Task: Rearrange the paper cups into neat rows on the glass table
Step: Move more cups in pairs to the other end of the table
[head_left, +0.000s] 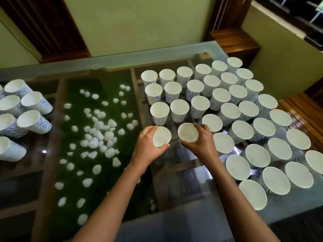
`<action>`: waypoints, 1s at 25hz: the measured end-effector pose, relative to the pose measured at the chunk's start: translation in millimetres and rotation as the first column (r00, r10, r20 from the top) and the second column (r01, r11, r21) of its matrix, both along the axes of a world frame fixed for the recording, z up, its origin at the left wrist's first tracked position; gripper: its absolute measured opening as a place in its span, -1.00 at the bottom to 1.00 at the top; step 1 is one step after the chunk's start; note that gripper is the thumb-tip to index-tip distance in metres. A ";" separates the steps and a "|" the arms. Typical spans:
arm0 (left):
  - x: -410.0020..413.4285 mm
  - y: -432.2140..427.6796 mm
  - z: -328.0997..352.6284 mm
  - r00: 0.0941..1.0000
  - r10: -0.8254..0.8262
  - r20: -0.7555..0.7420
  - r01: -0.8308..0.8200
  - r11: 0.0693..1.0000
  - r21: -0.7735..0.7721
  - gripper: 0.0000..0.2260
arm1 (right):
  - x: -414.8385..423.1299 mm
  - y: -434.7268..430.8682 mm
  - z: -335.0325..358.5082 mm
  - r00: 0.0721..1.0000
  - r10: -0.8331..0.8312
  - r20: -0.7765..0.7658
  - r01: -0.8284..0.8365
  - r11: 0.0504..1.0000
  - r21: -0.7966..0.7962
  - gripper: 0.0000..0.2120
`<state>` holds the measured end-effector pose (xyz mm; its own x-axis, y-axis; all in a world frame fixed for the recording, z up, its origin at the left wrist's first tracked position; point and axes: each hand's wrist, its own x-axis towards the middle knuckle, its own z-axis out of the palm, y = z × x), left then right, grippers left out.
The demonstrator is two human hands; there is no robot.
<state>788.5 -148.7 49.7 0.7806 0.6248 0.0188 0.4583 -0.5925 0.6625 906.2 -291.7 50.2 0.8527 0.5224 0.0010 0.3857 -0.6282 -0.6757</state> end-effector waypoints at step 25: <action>-26.9 29.7 2.3 0.999 0.033 0.022 -0.033 0.999 0.021 -0.45 | -30.3 32.8 25.0 0.987 0.125 0.103 -0.122 0.992 -0.034 -0.48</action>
<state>761.6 -119.0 52.0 0.7589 0.6494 0.0486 0.4637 -0.5913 0.6598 875.9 -259.0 75.2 0.7773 0.6251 0.0712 0.5294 -0.5887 -0.6109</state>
